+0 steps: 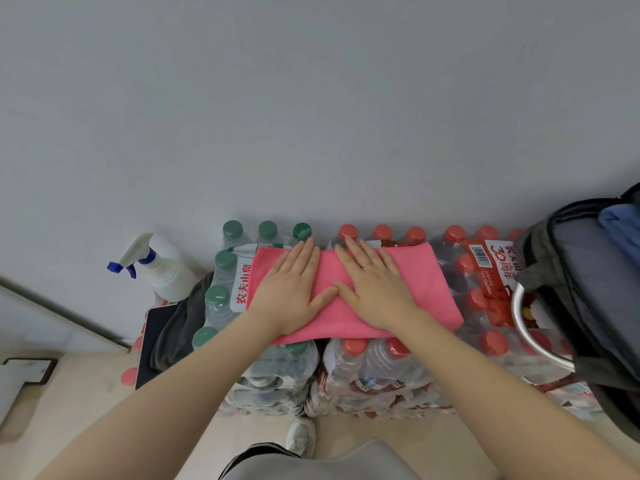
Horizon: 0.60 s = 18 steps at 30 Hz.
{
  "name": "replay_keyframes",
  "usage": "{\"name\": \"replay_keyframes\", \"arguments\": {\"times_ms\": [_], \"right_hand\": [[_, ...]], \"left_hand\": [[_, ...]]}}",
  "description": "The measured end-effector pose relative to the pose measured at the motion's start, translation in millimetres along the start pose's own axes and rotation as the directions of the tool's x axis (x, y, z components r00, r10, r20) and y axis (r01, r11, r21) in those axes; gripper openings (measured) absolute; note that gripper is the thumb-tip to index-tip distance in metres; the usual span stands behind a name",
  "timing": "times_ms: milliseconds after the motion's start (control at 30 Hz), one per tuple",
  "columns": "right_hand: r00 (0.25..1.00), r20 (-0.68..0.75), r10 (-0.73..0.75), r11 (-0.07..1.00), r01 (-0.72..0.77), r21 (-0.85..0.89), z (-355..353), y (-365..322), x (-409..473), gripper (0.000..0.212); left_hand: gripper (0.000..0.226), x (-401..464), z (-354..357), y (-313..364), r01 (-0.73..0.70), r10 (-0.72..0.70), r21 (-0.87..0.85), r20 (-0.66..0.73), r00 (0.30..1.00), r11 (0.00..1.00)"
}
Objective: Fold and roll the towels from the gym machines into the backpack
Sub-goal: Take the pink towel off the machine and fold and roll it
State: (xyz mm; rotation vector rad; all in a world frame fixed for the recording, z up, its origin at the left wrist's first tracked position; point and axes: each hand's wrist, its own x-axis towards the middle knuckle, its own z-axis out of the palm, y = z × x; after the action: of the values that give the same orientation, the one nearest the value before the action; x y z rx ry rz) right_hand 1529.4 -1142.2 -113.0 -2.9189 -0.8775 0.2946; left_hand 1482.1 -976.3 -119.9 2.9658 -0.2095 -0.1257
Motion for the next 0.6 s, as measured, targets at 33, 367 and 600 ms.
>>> {"name": "replay_keyframes", "arguments": {"times_ms": [33, 367, 600], "right_hand": [[1.000, 0.012, 0.016, 1.000, -0.016, -0.011, -1.3, 9.7, -2.8, 0.067], [0.935, 0.066, 0.350, 0.871, -0.350, 0.344, -13.0, 64.5, -36.7, 0.067], [0.823, 0.104, 0.558, 0.704, -0.536, 0.466, -33.5, 73.2, -43.4, 0.027]], "left_hand": [[0.110, -1.2, -0.1, -1.3, 0.000, 0.000, 0.021, 0.005, 1.000, 1.000], [0.133, -0.4, -4.2, 3.7, 0.019, -0.023, 0.059, 0.068, 0.997, 0.998], [0.119, 6.5, -6.6, 36.2, -0.141, 0.140, 0.038, 0.024, 0.990, 0.989]]}}
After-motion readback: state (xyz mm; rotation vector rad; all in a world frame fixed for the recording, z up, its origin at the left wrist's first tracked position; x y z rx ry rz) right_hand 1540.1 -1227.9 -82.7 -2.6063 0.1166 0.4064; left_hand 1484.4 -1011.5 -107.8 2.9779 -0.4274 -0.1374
